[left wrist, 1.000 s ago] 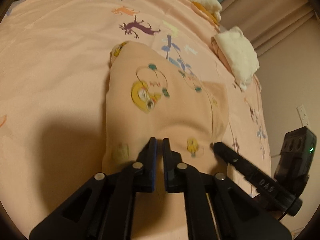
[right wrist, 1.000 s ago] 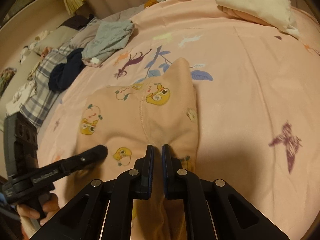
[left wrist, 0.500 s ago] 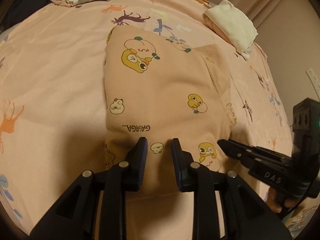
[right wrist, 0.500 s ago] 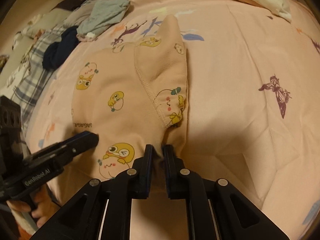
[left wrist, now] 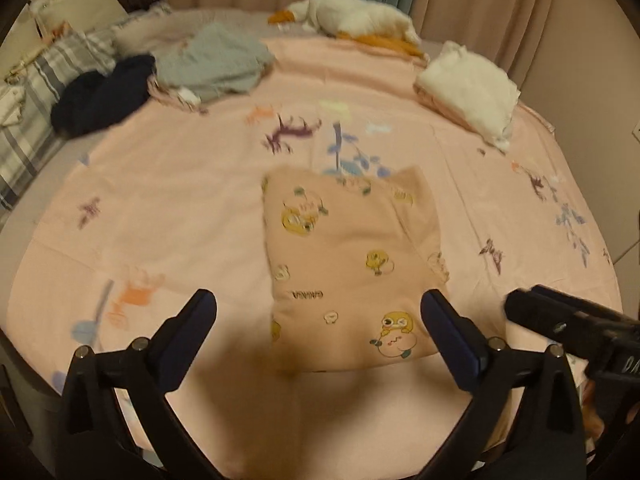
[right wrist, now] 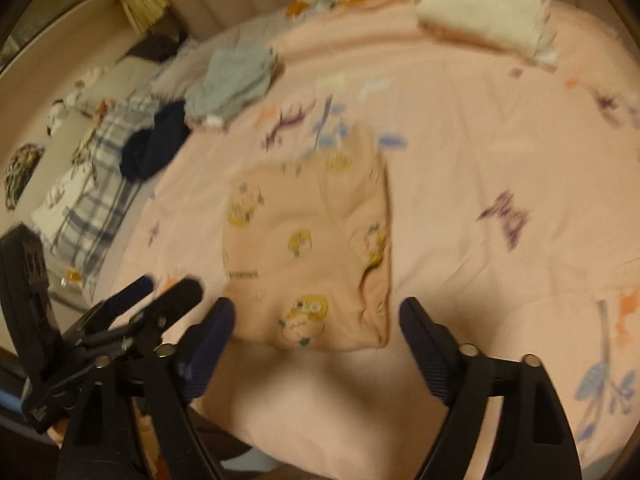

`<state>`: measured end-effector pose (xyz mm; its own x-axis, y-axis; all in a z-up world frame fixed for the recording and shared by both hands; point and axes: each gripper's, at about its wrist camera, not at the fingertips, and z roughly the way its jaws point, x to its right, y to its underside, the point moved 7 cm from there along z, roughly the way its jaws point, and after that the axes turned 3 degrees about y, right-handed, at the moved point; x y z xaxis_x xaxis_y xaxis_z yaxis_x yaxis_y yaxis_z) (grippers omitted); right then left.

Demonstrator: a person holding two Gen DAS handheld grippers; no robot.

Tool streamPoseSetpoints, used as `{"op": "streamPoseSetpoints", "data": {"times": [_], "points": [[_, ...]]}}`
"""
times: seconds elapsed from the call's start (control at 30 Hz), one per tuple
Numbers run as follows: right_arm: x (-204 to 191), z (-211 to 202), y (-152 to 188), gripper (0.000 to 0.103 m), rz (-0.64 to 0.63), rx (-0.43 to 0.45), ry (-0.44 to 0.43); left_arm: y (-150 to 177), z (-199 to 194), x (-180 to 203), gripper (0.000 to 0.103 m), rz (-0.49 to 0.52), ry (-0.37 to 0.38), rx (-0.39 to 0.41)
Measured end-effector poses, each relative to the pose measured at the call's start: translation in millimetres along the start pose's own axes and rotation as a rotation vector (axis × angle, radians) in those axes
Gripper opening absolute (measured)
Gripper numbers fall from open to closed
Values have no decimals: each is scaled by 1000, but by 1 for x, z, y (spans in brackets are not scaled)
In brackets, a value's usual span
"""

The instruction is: Fold small clothes

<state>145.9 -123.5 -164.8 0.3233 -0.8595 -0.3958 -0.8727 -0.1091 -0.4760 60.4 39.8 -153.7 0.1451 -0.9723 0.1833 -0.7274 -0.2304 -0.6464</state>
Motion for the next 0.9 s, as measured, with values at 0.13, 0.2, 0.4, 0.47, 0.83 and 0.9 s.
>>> {"op": "streamPoseSetpoints", "data": {"times": [0.13,0.2,0.4,0.47,0.83,0.9], "points": [[-5,-29,-8,98,-34,35,32,-13,-25,-3,102,-110,114,5],[-10,-38,-11,101,-60,41,42,-18,-34,4,102,-130,154,-9],[-22,-54,-16,102,-114,41,38,-32,-63,26,103,-23,117,43],[-23,-55,-20,102,-98,37,22,-35,-64,29,103,30,73,64],[-13,-58,-26,102,-24,47,41,-34,-50,20,103,0,62,69],[-10,-58,-27,102,-17,47,51,-36,-54,19,103,-6,59,85]]}}
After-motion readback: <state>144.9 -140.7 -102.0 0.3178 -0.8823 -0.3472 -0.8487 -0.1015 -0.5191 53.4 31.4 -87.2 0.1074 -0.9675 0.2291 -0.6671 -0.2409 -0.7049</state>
